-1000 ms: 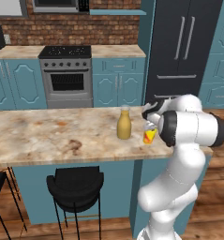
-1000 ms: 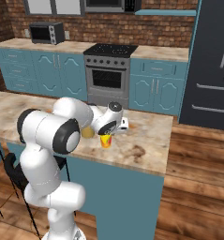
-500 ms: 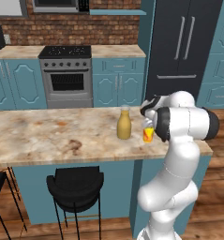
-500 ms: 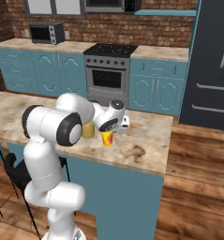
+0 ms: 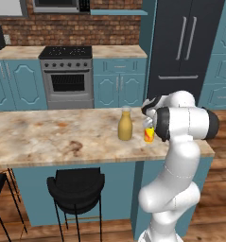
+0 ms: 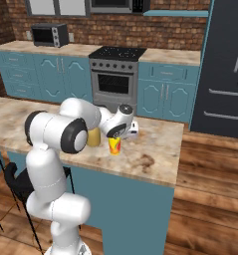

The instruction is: Place the pitcher and cup on the dining counter for serving.

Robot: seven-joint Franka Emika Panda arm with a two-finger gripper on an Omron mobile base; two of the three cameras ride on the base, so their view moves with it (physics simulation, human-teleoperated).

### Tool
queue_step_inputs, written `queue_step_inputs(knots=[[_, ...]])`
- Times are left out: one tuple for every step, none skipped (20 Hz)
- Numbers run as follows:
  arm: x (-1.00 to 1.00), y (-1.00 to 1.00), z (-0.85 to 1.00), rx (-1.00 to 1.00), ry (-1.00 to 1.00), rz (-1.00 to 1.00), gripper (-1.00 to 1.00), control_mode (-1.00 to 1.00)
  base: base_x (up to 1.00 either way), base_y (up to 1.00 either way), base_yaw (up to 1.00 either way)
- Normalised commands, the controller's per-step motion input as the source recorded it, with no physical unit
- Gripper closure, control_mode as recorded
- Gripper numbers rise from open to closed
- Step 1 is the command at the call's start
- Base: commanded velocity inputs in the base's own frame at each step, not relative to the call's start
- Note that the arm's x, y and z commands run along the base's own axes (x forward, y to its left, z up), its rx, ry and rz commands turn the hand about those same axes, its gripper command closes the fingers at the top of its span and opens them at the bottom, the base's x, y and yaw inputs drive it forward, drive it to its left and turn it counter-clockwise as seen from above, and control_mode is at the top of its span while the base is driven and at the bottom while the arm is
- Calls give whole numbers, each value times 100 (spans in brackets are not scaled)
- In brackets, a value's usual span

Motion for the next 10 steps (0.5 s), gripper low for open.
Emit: queue_step_inputs(knots=[[0, 4, 11, 0, 0, 0, -100, -100, 0, 0, 0], [0, 4, 15, -1, 0, 0, -100, -100, 0, 0, 0], [0, 4, 22, -1, 0, 0, -100, -100, 0, 0, 0], [0, 2, 26, -1, 0, 0, -100, -100, 0, 0, 0], [0, 1, 29, -1, 0, 0, -100, -100, 0, 0, 0], [0, 0, 34, -1, 0, 0, -100, -100, 0, 0, 0], [0, 0, 39, -2, 0, 0, -100, -100, 0, 0, 0], [0, 0, 42, -2, 0, 0, -100, -100, 0, 0, 0], [0, 0, 46, -3, 0, 0, -100, -100, 0, 0, 0], [-1, 0, 47, -3, 0, 0, -100, -100, 0, 0, 0]])
